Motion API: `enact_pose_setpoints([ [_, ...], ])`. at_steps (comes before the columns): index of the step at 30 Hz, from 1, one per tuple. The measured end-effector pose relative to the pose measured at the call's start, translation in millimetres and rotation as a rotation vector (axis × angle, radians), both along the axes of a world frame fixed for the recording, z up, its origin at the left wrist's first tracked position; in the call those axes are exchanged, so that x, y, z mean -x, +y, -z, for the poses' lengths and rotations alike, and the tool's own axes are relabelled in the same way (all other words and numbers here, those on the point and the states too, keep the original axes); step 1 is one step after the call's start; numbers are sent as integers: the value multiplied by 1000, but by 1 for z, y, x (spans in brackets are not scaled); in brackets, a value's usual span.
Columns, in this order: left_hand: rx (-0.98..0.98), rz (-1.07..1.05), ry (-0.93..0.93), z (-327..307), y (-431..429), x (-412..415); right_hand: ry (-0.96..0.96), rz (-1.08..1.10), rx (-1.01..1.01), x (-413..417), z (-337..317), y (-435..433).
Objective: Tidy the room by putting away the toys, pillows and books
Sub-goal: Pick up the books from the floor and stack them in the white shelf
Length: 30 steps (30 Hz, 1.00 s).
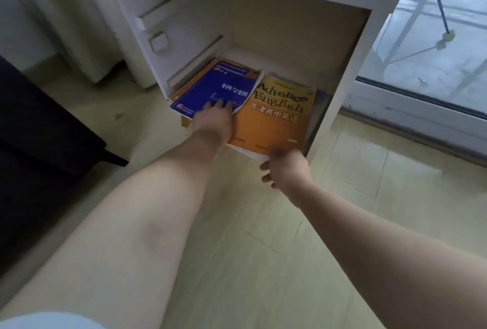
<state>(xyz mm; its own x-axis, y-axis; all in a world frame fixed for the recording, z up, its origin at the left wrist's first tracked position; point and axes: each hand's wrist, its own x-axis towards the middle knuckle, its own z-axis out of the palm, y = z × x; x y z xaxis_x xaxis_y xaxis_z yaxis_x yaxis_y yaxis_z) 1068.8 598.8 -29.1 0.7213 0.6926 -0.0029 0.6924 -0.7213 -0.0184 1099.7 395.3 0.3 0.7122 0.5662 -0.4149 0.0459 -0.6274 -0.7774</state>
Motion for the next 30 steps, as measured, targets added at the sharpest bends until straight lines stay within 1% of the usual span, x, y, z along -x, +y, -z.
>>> enact_pose_setpoints([
  [2, 22, -70, 41, -3, 7, -5, -542, -263, 138, -1, 7, -3],
  [3, 19, -91, 37, -3, 11, -8, -737, -369, 165, -1, 8, -4],
  [4, 24, -104, 35, -4, 15, -10, -830, -441, 186, -1, 9, -3],
  [5, 33, -118, 37, -4, 19, -11, -839, -472, 229, -1, 10, -1],
  [6, 53, -132, 45, -5, 25, -12, -796, -467, 279, -3, 12, 1],
  [8, 107, -176, 58, -5, 30, -15, -637, -439, 390, -8, 20, 3],
  [10, 120, -200, 36, -5, 25, -21, -522, -454, 432, -10, 30, 1],
  [11, 104, -171, -2, -6, 19, -24, -500, -467, 424, -9, 32, -1],
  [12, 79, -114, -65, -6, 10, -25, -498, -479, 410, -8, 33, -2],
  [14, 27, 38, -267, -6, -11, -19, -502, -499, 361, -7, 29, -5],
  [15, 13, 102, -354, -4, -22, -14, -482, -504, 306, -7, 26, -8],
  [17, 8, 194, -459, 3, -44, -3, -444, -486, 141, -12, 18, -21],
  [19, 21, 221, -550, 8, -72, 4, -430, -361, -14, -22, 8, -47],
  [20, 37, 203, -601, 9, -89, 7, -406, -257, -79, -27, 3, -64],
  [22, 151, 164, -679, 10, -127, 17, -303, -42, -183, -30, -3, -100],
  [23, 234, 194, -685, 11, -152, 23, -238, 52, -220, -30, -5, -120],
  [25, 399, 314, -644, 12, -198, 26, -146, 183, -265, -34, -8, -160],
  [26, 471, 369, -618, 10, -222, 22, -131, 232, -272, -37, -10, -184],
  [28, 580, 453, -581, -1, -273, 4, -128, 341, -287, -46, -16, -245],
  [30, 649, 487, -521, -18, -306, -14, -134, 420, -284, -54, -19, -291],
])
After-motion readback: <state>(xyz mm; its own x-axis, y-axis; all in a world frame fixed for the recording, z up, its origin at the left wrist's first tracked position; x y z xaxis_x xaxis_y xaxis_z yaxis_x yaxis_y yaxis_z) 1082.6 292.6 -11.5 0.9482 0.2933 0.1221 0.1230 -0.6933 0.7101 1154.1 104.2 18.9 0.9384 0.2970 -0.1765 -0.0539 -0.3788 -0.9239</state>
